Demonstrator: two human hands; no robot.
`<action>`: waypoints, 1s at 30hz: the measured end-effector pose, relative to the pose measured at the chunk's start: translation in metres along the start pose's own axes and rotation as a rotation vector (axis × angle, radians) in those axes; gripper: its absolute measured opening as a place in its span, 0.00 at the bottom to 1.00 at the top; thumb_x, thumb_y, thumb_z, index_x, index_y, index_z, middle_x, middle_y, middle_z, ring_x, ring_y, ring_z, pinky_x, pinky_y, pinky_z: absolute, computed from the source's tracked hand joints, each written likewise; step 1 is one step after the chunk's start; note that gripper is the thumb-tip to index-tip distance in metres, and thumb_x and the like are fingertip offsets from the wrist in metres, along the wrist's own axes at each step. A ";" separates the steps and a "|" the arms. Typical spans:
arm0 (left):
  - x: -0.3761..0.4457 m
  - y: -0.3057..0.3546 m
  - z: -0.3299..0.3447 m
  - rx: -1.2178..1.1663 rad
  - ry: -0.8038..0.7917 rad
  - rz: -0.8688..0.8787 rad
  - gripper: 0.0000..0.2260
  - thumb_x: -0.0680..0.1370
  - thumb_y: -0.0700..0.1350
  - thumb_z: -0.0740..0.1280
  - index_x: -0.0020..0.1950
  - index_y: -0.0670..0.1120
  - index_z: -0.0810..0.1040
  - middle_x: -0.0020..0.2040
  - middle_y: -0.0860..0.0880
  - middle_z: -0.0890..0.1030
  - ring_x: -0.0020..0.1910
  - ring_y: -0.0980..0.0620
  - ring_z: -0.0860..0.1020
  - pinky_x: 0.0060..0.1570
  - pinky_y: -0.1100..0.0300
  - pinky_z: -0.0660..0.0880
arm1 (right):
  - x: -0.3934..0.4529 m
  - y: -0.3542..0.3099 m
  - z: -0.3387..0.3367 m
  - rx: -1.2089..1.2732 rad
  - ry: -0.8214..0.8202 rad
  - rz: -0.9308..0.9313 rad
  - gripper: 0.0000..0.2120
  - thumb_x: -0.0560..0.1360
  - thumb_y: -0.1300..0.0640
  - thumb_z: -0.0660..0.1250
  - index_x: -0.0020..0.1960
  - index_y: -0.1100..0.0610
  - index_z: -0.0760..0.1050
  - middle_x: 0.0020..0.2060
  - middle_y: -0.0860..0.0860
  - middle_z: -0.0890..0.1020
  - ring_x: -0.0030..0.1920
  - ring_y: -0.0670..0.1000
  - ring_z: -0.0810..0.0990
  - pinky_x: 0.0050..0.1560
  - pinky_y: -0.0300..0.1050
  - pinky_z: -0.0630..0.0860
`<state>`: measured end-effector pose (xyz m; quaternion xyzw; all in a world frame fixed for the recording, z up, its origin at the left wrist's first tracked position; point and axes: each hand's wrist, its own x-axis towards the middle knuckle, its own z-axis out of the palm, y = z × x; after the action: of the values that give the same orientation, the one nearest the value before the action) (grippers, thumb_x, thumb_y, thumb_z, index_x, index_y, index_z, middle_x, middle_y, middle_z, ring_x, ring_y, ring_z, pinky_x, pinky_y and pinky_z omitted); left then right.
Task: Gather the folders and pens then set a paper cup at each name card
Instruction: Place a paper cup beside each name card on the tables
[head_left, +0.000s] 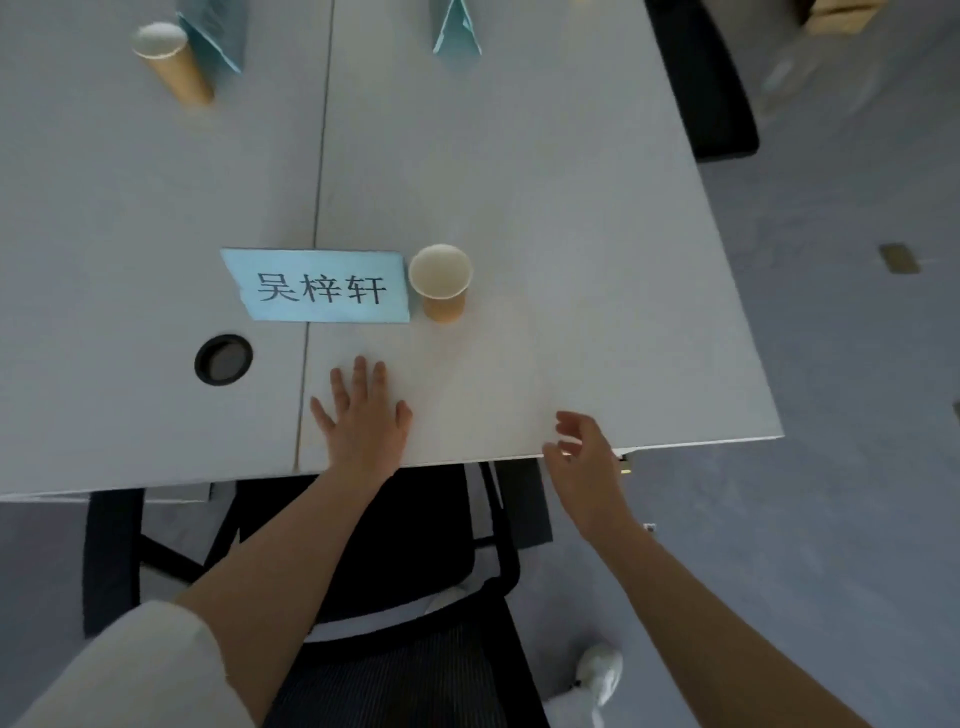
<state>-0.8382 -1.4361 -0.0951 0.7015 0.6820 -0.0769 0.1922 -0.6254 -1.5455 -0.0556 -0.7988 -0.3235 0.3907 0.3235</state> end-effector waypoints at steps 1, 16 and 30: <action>-0.015 0.016 0.002 -0.009 0.002 0.017 0.27 0.82 0.54 0.52 0.80 0.50 0.50 0.81 0.51 0.47 0.79 0.44 0.42 0.74 0.36 0.42 | -0.006 0.008 -0.018 0.016 0.019 0.010 0.16 0.75 0.63 0.64 0.63 0.55 0.72 0.54 0.49 0.78 0.54 0.52 0.79 0.60 0.52 0.75; -0.226 0.318 0.054 -0.426 0.023 0.199 0.28 0.78 0.44 0.65 0.77 0.44 0.60 0.77 0.46 0.62 0.77 0.47 0.56 0.75 0.50 0.56 | -0.060 0.117 -0.296 0.110 0.131 0.078 0.14 0.76 0.61 0.66 0.61 0.58 0.74 0.46 0.51 0.80 0.48 0.52 0.79 0.50 0.46 0.76; -0.184 0.436 0.047 -0.632 0.107 0.117 0.20 0.78 0.38 0.64 0.70 0.44 0.70 0.67 0.44 0.74 0.67 0.46 0.68 0.64 0.52 0.68 | 0.060 0.110 -0.414 0.091 0.036 0.019 0.13 0.78 0.56 0.63 0.62 0.53 0.73 0.50 0.50 0.79 0.47 0.49 0.78 0.37 0.36 0.72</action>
<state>-0.4110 -1.6224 0.0014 0.6480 0.6398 0.1867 0.3686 -0.2217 -1.6723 0.0361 -0.7933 -0.2919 0.3937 0.3613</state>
